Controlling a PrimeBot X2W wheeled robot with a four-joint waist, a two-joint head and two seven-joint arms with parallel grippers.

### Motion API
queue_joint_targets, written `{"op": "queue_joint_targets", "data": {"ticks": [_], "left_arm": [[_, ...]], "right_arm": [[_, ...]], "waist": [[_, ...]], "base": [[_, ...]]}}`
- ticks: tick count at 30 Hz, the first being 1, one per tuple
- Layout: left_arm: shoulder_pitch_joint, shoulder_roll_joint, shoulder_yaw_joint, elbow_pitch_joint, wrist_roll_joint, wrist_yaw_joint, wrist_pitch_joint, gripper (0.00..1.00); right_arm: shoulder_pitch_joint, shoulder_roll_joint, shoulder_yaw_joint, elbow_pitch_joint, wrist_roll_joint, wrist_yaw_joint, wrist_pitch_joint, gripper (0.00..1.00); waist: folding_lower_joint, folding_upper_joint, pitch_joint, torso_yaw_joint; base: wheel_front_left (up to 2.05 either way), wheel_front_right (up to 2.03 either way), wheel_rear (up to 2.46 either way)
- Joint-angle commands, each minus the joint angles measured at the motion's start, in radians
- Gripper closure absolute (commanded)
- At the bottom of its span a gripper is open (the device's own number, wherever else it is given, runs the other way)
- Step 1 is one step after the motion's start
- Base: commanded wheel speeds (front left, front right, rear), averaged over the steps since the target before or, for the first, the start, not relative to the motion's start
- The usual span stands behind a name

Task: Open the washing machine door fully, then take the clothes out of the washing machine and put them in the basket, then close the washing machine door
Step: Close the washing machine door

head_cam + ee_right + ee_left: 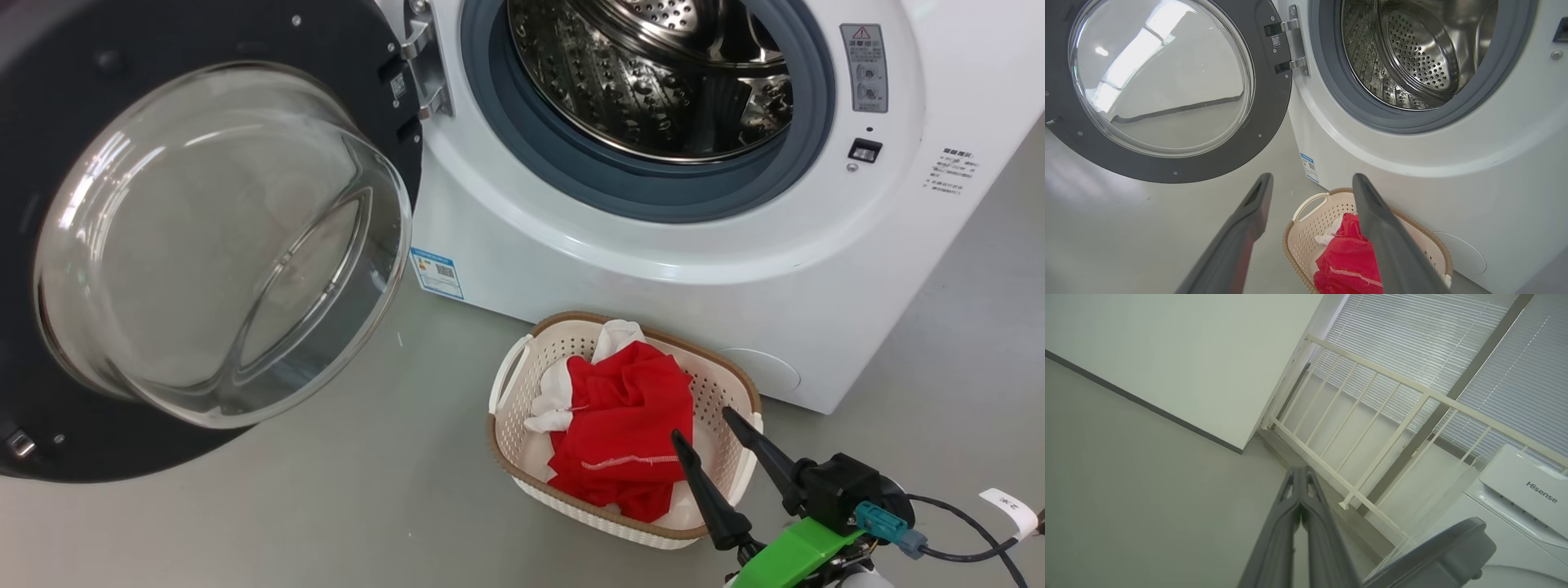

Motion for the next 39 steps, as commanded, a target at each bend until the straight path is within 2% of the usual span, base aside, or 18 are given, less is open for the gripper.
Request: {"op": "queue_joint_targets", "data": {"ticks": [1, 4, 10, 14, 18, 30, 39], "left_arm": [[-0.035, 0.078, 0.016, -0.013, -0.014, -0.005, 0.015, 1.00], [-0.060, 0.101, -0.010, 0.062, -0.050, -0.005, 0.086, 1.00], [-0.102, 0.113, -0.036, 0.182, -0.156, -0.005, 0.312, 1.00], [-0.110, 0.113, -0.044, 0.209, -0.211, -0.006, 0.429, 1.00], [-0.107, 0.111, -0.054, 0.209, -0.241, -0.006, 0.499, 1.00], [-0.035, 0.096, -0.098, 0.098, -0.317, -0.006, 0.671, 1.00], [0.070, 0.107, -0.156, -0.104, -0.375, -0.006, 0.835, 1.00]], "right_arm": [[-0.040, 0.001, 0.023, -0.021, -0.009, 0.006, -0.006, 0.00], [-0.043, -0.003, 0.026, -0.020, -0.010, 0.006, -0.006, 0.00], [-0.057, -0.011, 0.032, -0.019, -0.013, 0.006, -0.006, 0.00], [-0.066, -0.017, 0.034, -0.017, -0.015, 0.006, -0.006, 0.00], [-0.071, -0.021, 0.036, -0.015, -0.018, 0.006, -0.006, 0.00], [-0.082, -0.014, 0.032, -0.011, -0.019, 0.006, -0.006, 0.00], [-0.069, -0.009, 0.018, -0.016, -0.015, 0.006, -0.006, 0.00]], "waist": [[0.0000, 0.0000, 0.003, 0.000], [0.0000, 0.0000, 0.012, -0.001], [0.0000, 0.0000, 0.036, -0.007], [0.0000, 0.0000, 0.051, -0.013], [0.0000, 0.0000, 0.062, -0.016], [0.0000, 0.0000, 0.060, -0.026], [0.0000, 0.0000, 0.036, -0.030]], "base": [[0.00, 0.00, 0.00], [0.00, 0.00, 0.00], [0.00, 0.00, 0.00], [0.00, 0.00, 0.00], [0.00, 0.00, 0.00], [0.00, 0.00, 0.00], [0.00, 0.00, 0.00]]}}
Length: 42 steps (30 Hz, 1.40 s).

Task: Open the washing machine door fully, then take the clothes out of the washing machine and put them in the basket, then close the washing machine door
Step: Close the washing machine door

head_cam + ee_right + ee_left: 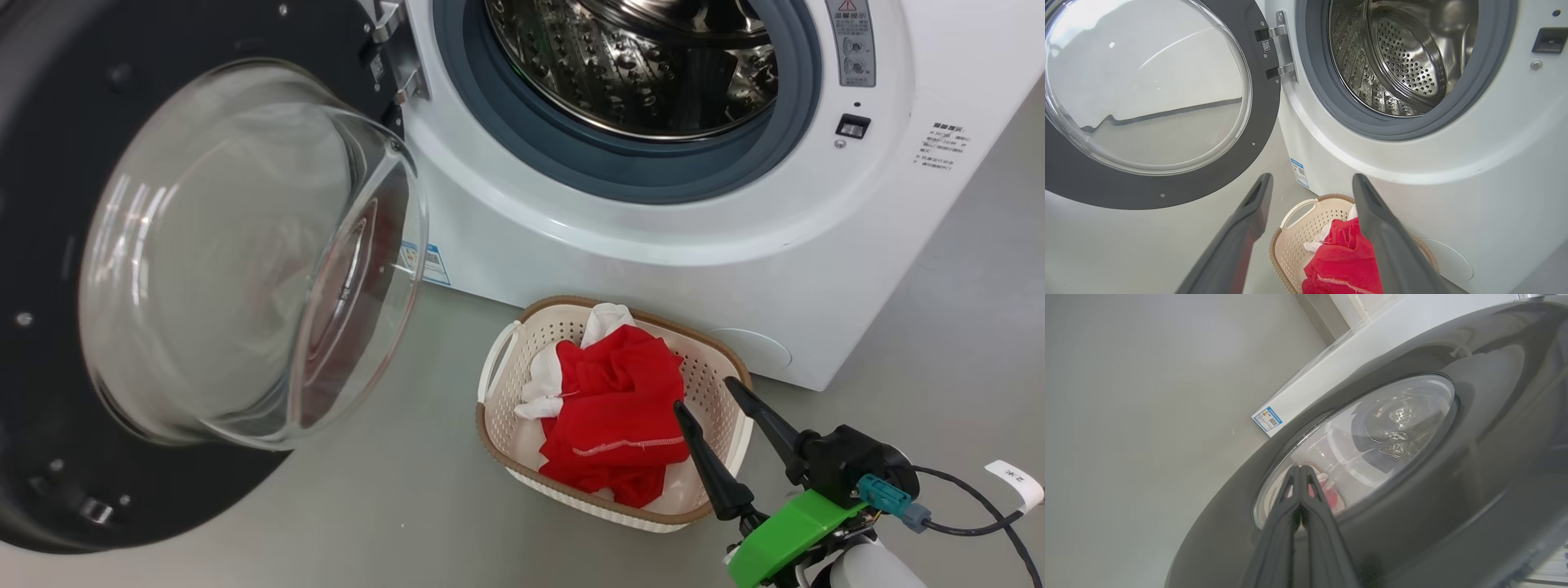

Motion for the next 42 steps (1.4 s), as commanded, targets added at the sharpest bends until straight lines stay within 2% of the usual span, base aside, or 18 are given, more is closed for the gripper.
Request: {"op": "queue_joint_targets", "data": {"ticks": [1, 13, 26, 34, 42], "left_arm": [[0.014, 0.058, 0.023, -0.082, -0.030, -0.006, 0.032, 1.00], [0.130, 0.054, -0.015, -0.343, -0.120, -0.006, 0.149, 1.00], [0.201, -0.006, -0.041, -0.612, -0.186, -0.006, 0.215, 1.00], [0.204, -0.068, -0.102, -0.709, -0.147, -0.006, 0.190, 1.00], [0.168, -0.142, -0.163, -0.749, -0.105, -0.006, 0.104, 1.00]], "right_arm": [[-0.010, 0.004, 0.015, -0.025, -0.005, 0.006, -0.006, 0.00], [0.008, 0.015, 0.000, -0.034, -0.004, 0.006, -0.006, 0.00], [0.038, 0.026, -0.008, -0.044, 0.002, 0.006, -0.006, 0.00], [0.060, 0.030, -0.033, -0.053, 0.003, 0.006, -0.006, 0.00], [0.060, 0.036, -0.055, -0.065, -0.002, 0.006, -0.006, 0.00]], "waist": [[0.0000, 0.0000, -0.006, 0.000], [0.0000, 0.0000, -0.032, -0.021], [0.0000, 0.0000, -0.079, -0.096], [0.0000, 0.0000, -0.095, -0.151], [0.0000, 0.0000, -0.084, -0.206]], "base": [[0.00, 0.00, 0.00], [0.00, 0.00, 0.00], [0.00, 0.00, 0.00], [0.00, 0.00, 0.00], [0.00, 0.00, 0.00]]}}
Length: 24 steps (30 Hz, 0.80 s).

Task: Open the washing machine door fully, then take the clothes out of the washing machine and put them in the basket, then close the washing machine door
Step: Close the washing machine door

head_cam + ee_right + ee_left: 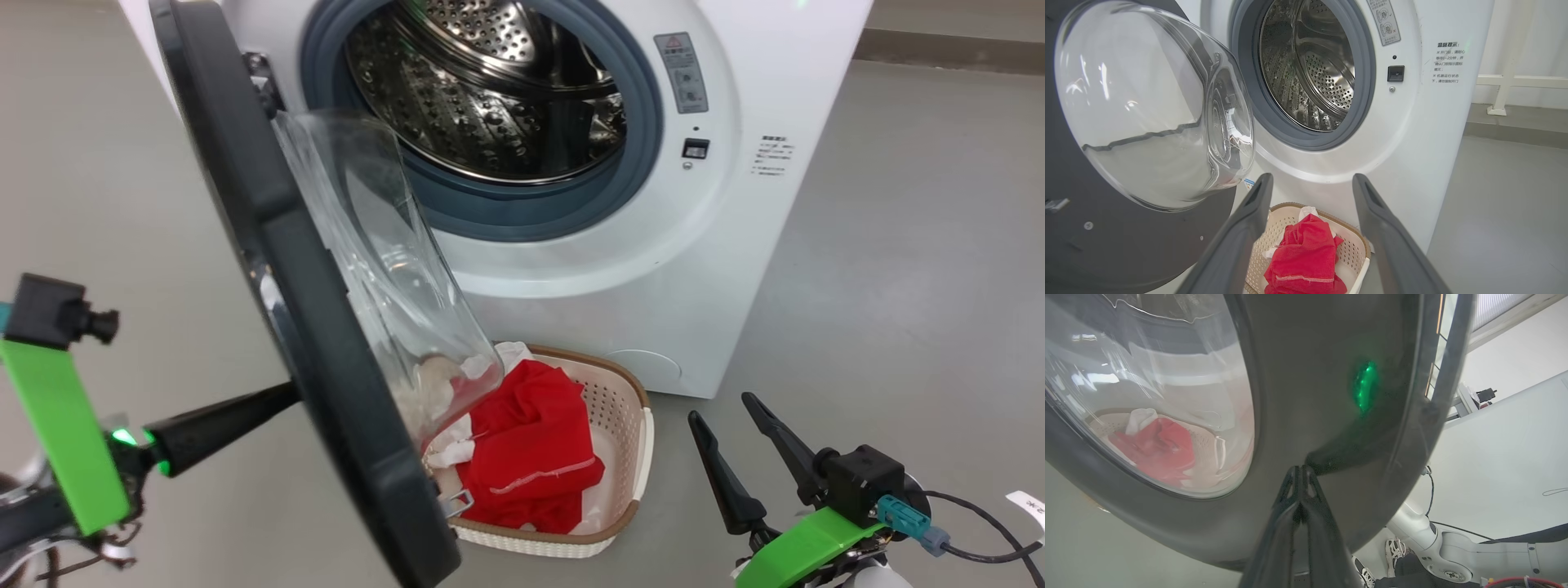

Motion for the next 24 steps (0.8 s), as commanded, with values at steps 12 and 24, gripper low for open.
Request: {"op": "queue_joint_targets", "data": {"ticks": [12, 24], "left_arm": [[-0.139, -0.055, -0.119, -0.009, 0.137, -0.007, -0.253, 1.00], [-0.262, -0.123, -0.280, 0.076, 0.169, -0.007, -0.547, 1.00]], "right_arm": [[-0.020, 0.009, -0.009, -0.040, -0.011, 0.006, -0.006, 0.00], [-0.042, 0.017, -0.032, -0.048, -0.022, 0.006, -0.006, 0.00]], "waist": [[0.0000, 0.0000, 0.037, -0.068], [0.0000, 0.0000, 0.074, -0.106]], "base": [[0.00, 0.00, 0.00], [0.00, 0.00, 0.00]]}}
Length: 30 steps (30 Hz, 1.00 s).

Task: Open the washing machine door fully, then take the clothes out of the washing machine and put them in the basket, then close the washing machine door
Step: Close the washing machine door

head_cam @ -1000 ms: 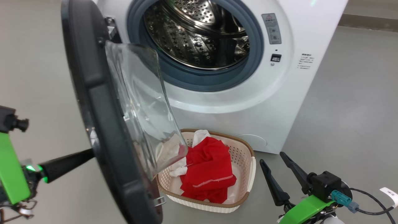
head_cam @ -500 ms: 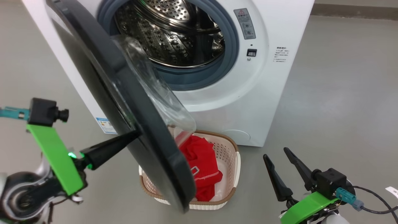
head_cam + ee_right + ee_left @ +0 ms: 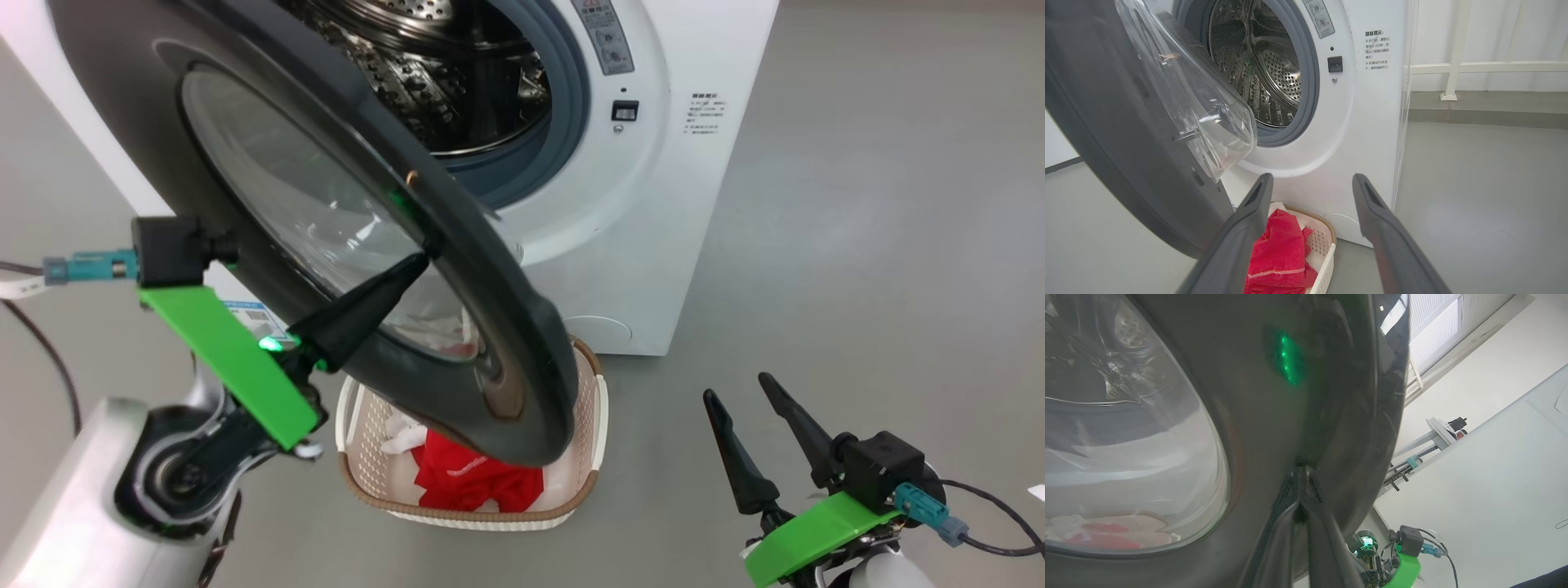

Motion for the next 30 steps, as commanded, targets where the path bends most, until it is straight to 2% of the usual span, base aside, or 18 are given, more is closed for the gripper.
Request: {"op": "queue_joint_targets", "data": {"ticks": [1, 8, 18, 24, 30], "left_arm": [[-0.073, 0.016, 0.020, -0.010, -0.004, -0.007, -0.040, 1.00], [-0.169, 0.003, -0.056, 0.066, -0.039, -0.007, -0.192, 1.00], [-0.277, 0.028, -0.112, 0.151, -0.071, -0.007, -0.359, 1.00], [-0.344, 0.037, -0.147, 0.206, -0.092, -0.007, -0.425, 1.00], [-0.395, 0.056, -0.173, 0.262, -0.112, -0.007, -0.447, 1.00]], "right_arm": [[-0.038, 0.005, 0.010, -0.029, -0.011, 0.006, -0.006, 0.00], [-0.066, 0.010, 0.008, -0.034, -0.019, 0.006, -0.006, 0.00], [-0.095, 0.017, -0.002, -0.042, -0.027, 0.006, -0.006, 0.00], [-0.108, 0.022, 0.000, -0.044, -0.028, 0.006, -0.006, 0.00], [-0.124, 0.026, 0.011, -0.044, -0.025, 0.006, -0.006, 0.00]], "waist": [[0.0000, 0.0000, 0.012, -0.008], [0.0000, 0.0000, 0.046, -0.046], [0.0000, 0.0000, 0.098, -0.097], [0.0000, 0.0000, 0.121, -0.131], [0.0000, 0.0000, 0.140, -0.168]], "base": [[0.00, 0.00, 0.00], [0.00, 0.00, 0.00], [0.00, 0.00, 0.00], [0.00, 0.00, 0.00], [0.00, 0.00, 0.00]]}}
